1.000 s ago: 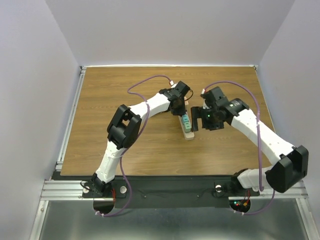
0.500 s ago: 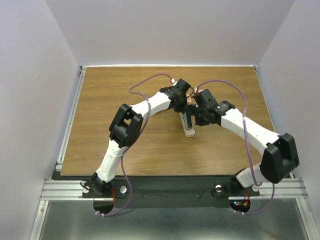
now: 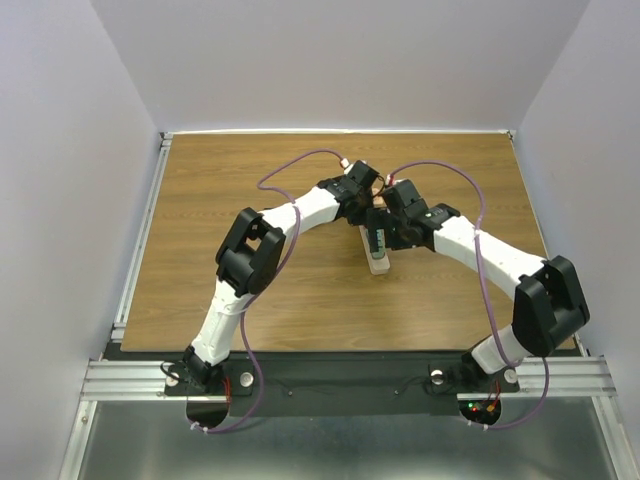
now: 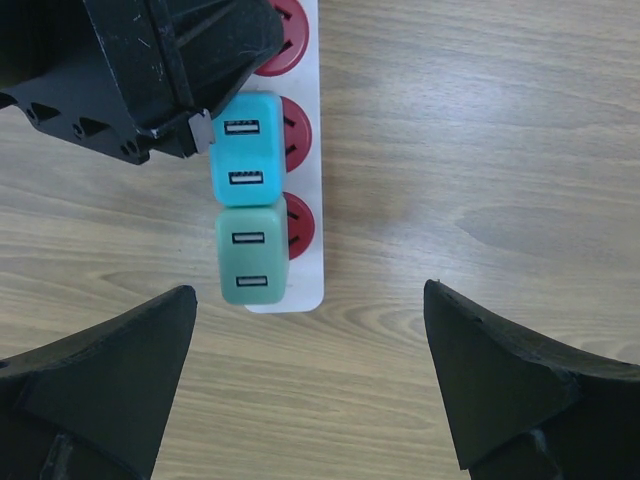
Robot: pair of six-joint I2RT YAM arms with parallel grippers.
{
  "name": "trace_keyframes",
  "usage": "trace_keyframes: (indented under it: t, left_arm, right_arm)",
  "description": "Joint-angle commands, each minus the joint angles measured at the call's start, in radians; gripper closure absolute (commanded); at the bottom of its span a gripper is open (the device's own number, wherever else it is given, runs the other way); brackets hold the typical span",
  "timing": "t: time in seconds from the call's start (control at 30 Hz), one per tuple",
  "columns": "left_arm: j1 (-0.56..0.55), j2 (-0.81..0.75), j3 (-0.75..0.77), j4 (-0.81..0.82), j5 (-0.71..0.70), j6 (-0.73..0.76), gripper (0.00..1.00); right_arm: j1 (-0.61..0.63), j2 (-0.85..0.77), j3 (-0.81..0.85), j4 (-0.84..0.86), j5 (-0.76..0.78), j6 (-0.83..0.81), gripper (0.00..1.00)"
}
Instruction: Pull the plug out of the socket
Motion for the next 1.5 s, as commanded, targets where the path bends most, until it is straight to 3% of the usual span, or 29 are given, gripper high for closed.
trace_keyframes:
  t: [0.0, 0.33, 0.6, 0.63, 0.7, 0.83, 0.97, 1.47]
  left_arm:
    - [0.007, 0.142, -0.087, -0.058, -0.042, 0.043, 1.0]
    - [0.007, 0.145, -0.168, -0.021, -0.034, 0.042, 1.0]
    - [0.007, 0.137, -0.222, 0.023, 0.009, 0.04, 1.0]
    - [0.005, 0.137, -0.225, 0.025, 0.01, 0.043, 1.0]
    - [0.004, 0.137, -0.236, 0.023, 0.006, 0.046, 1.0]
    - [-0.001, 0.137, -0.265, 0.036, 0.01, 0.049, 1.0]
    - [-0.008, 0.136, -0.282, 0.042, 0.012, 0.049, 1.0]
    - [-0.06, 0.174, -0.3, 0.032, -0.02, 0.052, 1.0]
  right_arm:
    - [0.007, 0.037, 0.016, 0.063, -0.027, 0.012, 0.0]
    - [0.009, 0.09, 0.029, 0.116, -0.099, 0.007, 0.25]
    - [0.015, 0.115, -0.024, 0.133, -0.099, 0.052, 0.39]
    - [0.018, 0.114, -0.027, 0.136, -0.09, 0.056, 0.51]
    - [0.017, 0.111, -0.023, 0.144, -0.076, 0.064, 0.62]
    - [0.017, 0.138, 0.014, 0.145, -0.074, 0.07, 0.69]
    - [0.024, 0.166, 0.042, 0.141, -0.085, 0.069, 1.0]
    - [0.033, -0.047, 0.05, 0.124, -0.002, 0.072, 1.0]
